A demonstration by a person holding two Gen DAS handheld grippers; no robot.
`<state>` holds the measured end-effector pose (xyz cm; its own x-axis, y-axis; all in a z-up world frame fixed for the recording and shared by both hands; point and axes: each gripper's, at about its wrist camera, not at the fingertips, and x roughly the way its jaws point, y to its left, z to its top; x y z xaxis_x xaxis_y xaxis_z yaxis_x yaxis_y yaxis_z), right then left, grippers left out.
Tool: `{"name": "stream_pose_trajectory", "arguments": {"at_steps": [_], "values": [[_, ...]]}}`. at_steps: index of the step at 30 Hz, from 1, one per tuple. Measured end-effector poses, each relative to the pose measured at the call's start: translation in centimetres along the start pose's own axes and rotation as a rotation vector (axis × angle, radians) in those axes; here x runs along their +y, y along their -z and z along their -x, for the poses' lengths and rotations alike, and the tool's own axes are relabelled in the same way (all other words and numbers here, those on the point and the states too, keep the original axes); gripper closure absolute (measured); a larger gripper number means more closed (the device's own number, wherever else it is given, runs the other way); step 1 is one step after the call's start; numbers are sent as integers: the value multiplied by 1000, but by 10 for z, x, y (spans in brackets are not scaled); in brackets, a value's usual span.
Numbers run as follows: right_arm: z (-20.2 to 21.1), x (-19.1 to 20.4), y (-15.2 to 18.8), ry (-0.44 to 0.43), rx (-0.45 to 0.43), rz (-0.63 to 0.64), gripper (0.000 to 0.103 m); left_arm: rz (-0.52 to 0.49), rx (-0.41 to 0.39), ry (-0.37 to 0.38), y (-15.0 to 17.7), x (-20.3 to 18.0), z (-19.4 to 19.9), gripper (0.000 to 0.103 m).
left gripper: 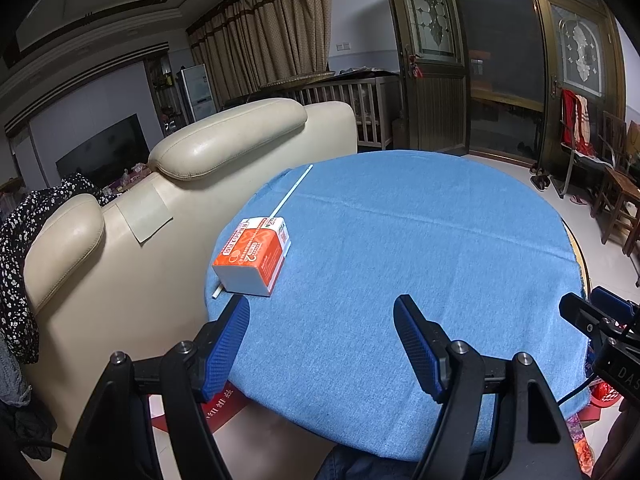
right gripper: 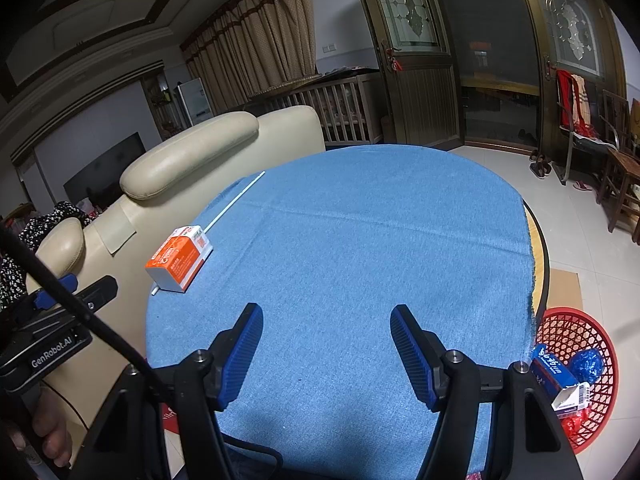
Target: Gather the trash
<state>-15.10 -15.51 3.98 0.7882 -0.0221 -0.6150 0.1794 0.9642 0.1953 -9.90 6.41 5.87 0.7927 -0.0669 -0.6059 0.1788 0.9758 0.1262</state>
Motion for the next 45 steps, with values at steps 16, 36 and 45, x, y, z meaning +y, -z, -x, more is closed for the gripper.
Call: {"name": "stream_pose_trajectory", "arguments": {"at_steps": [16,36,45], "values": [[-2,-1,1,1,5,-1,33,-2,0,-3,1,1,0,28],[-3,1,2,2,8,1,33,-3,3,-3,1,0,0,28],[-3,2,3,2,10,1,33,-3,6,-3,2,0,-2,28]]}}
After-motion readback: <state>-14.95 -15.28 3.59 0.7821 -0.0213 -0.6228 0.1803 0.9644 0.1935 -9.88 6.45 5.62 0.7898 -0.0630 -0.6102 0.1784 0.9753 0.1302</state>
